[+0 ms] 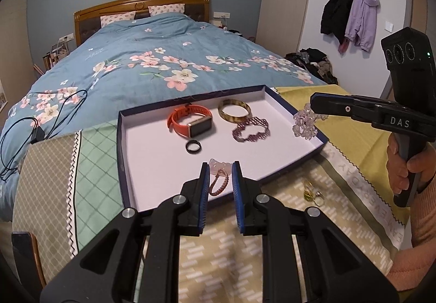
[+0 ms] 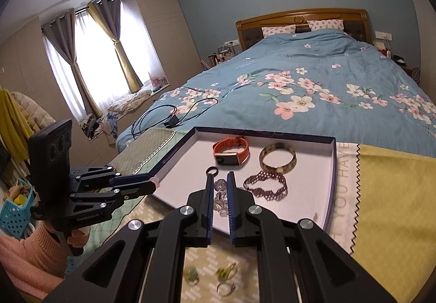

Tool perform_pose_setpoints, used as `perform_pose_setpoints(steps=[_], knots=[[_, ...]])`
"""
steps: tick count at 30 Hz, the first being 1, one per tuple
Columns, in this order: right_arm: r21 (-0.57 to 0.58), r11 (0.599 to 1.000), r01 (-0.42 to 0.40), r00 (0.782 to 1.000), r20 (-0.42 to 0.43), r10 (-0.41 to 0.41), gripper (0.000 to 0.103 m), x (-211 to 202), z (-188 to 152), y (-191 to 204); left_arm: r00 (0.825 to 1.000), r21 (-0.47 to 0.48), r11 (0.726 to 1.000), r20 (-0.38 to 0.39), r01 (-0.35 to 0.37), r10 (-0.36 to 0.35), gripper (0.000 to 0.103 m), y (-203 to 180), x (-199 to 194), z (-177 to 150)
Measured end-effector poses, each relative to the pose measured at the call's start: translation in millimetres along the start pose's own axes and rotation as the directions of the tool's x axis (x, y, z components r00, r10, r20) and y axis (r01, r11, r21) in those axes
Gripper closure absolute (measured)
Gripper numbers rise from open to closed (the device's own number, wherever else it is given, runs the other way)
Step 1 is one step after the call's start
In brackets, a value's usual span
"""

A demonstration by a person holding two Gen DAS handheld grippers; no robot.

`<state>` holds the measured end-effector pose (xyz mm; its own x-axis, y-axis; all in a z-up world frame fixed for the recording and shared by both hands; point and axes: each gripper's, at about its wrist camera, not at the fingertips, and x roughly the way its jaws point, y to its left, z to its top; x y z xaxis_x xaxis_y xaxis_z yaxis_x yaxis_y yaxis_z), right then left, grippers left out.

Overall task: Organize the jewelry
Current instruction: 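Carry the hair tie and crystal bracelet into the box and open both tools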

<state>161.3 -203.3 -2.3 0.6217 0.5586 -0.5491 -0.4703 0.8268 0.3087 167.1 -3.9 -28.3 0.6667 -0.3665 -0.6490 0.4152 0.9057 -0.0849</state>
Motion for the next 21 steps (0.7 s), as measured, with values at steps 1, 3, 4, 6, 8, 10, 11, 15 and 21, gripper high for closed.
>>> perform_pose_setpoints(steps=[1,3,4,6,8,10,11,15,21], knots=[[0.003,1.0,0.004,1.0,-0.002,-0.004,0.095,2,1,-1,1.0,-0.003,1.0,-0.003,0.001,-0.001,0.086,2,3,3],[0.006,1.0,0.016,1.0,-0.007,-0.016,0.095,9,5,-4,1.0,-0.004,1.0,-0.008,-0.003,0.003,0.086,5,9,6],[0.01,1.0,0.017,1.0,-0.01,-0.017,0.095,12,6,-5,1.0,-0.001,1.0,-0.012,-0.007,0.007,0.086,6,12,7],[0.014,1.0,0.026,1.0,-0.015,-0.026,0.095,18,8,-8,1.0,0.003,1.0,-0.021,-0.01,0.011,0.086,8,17,9],[0.024,0.999,0.034,0.999,-0.021,-0.034,0.095,26,9,-11,0.999,0.007,1.0,-0.031,-0.019,0.019,0.086,9,24,11],[0.028,0.999,0.041,0.999,-0.029,-0.04,0.095,31,10,-13,0.999,0.006,1.0,-0.04,-0.016,0.017,0.086,10,31,13],[0.032,0.998,0.045,0.998,-0.033,-0.044,0.095,34,11,-15,0.999,0.005,1.0,-0.043,-0.016,0.016,0.086,11,34,14],[0.043,0.997,0.057,0.997,-0.05,-0.055,0.095,47,12,-20,0.998,0.007,1.0,-0.056,-0.019,0.02,0.086,13,45,18],[0.043,0.996,0.073,0.995,-0.067,-0.07,0.095,62,13,-22,0.997,0.002,1.0,-0.079,-0.023,0.023,0.086,15,64,24]])
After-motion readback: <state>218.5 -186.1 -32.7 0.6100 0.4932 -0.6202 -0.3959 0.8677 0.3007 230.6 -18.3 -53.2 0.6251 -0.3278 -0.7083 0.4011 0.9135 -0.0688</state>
